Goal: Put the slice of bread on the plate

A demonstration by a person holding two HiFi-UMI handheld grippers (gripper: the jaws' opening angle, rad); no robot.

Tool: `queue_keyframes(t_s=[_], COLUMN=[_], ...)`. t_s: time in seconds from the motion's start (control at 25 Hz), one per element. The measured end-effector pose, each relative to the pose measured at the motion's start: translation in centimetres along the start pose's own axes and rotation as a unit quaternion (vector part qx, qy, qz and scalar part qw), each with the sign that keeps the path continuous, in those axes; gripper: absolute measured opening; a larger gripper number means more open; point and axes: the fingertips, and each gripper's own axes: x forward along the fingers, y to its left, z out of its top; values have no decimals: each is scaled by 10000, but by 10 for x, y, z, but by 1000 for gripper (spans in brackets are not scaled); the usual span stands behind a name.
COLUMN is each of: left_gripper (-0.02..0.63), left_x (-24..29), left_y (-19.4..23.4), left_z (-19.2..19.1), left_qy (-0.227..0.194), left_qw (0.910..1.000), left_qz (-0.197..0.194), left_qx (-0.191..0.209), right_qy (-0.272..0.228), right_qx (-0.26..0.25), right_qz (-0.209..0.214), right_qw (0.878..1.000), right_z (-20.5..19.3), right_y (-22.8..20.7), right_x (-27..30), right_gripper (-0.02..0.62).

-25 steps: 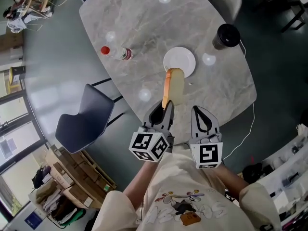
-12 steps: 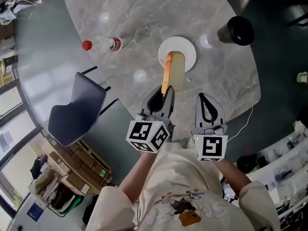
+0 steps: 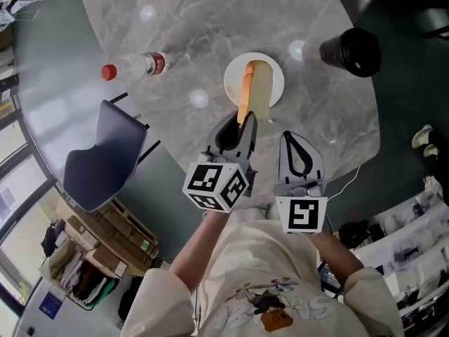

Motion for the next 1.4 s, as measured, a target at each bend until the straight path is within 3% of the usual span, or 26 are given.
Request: queue_keyframes(t_s=[0.4,0.6,0.72,0.88,1.4], left_gripper=[95,97,224,256,255], left_x=[25,25,23,17,-7], left_y=[9,20,25,33,8], left_z=[-8,-11,-11,-4,1], left_qy=[316,536,642,582,437], left_qw=[9994,9939,9881,9829,9906], left_qz=[39,522,798,1101,699], left_qx=[145,807,1148,1358,1093], right_qy=[163,167,195,262,220], right_qx=[111,50,104,106,78], right_qz=[13,33,41,104,57], right_qw=[9998,9998,9997,9995,9997], right_z=[-8,-7,-10,-13,-7], right_y=[-7,-7,-5,0,10], right_x=[6,6,5,4,-14], right_gripper=[5,5,5,5,5])
